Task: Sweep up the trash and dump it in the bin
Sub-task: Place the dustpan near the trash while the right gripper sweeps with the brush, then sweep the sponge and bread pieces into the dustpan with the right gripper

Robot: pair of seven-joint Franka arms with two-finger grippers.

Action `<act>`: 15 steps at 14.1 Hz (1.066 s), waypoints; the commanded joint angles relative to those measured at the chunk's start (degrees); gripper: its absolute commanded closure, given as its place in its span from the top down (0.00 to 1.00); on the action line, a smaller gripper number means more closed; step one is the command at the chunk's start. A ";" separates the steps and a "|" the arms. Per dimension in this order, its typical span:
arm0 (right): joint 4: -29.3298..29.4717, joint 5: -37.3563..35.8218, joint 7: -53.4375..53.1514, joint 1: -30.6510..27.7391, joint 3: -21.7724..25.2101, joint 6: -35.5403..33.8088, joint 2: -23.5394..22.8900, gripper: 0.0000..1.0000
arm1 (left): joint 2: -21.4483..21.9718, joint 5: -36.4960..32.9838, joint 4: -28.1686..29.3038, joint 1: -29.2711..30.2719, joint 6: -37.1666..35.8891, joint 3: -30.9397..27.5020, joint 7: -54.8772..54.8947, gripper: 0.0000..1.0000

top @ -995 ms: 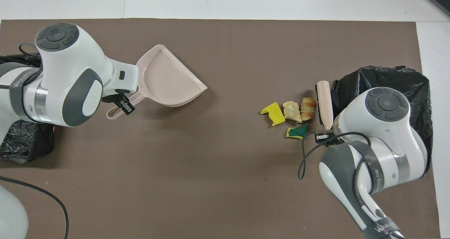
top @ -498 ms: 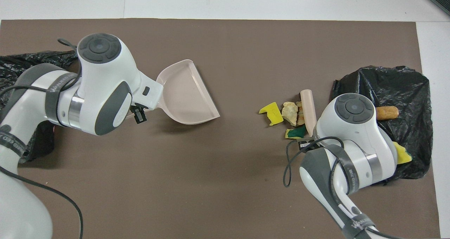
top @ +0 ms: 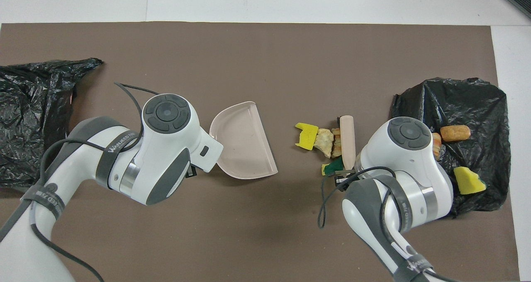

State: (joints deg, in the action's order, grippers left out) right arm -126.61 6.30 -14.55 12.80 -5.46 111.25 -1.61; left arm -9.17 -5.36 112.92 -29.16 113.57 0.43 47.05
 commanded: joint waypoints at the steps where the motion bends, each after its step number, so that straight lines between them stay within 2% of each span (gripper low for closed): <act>1: -1.00 3.10 -0.83 3.00 -0.17 2.65 0.29 0.00 | 2.40 -1.05 3.45 -2.56 2.09 -0.69 0.41 0.00; 4: -0.74 9.76 -0.91 7.49 -0.17 5.73 -1.03 0.00 | 3.28 -1.14 4.93 -4.49 2.18 -0.69 -1.51 0.00; 5: -0.39 12.83 -1.01 8.63 -0.17 5.56 -1.03 0.00 | 3.46 -1.14 5.38 -4.76 2.62 -0.69 -2.83 0.00; 9: 2.41 16.97 -3.37 10.14 -0.26 1.98 0.37 0.00 | 3.72 -1.23 6.78 -6.08 4.89 -0.61 -3.02 0.00; 13: 8.65 16.38 -3.29 9.09 0.62 -8.39 4.49 0.00 | 3.11 -0.79 7.22 -6.35 11.66 -0.34 -2.93 0.00; 15: 7.79 10.96 -2.94 7.34 0.71 -10.60 6.35 0.00 | 3.11 -0.44 7.49 -6.26 12.46 -0.34 -2.40 0.00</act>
State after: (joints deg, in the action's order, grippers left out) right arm -117.86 20.70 -17.58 22.18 -4.51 102.67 2.51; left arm -7.38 -5.78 118.51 -34.56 123.46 0.77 44.68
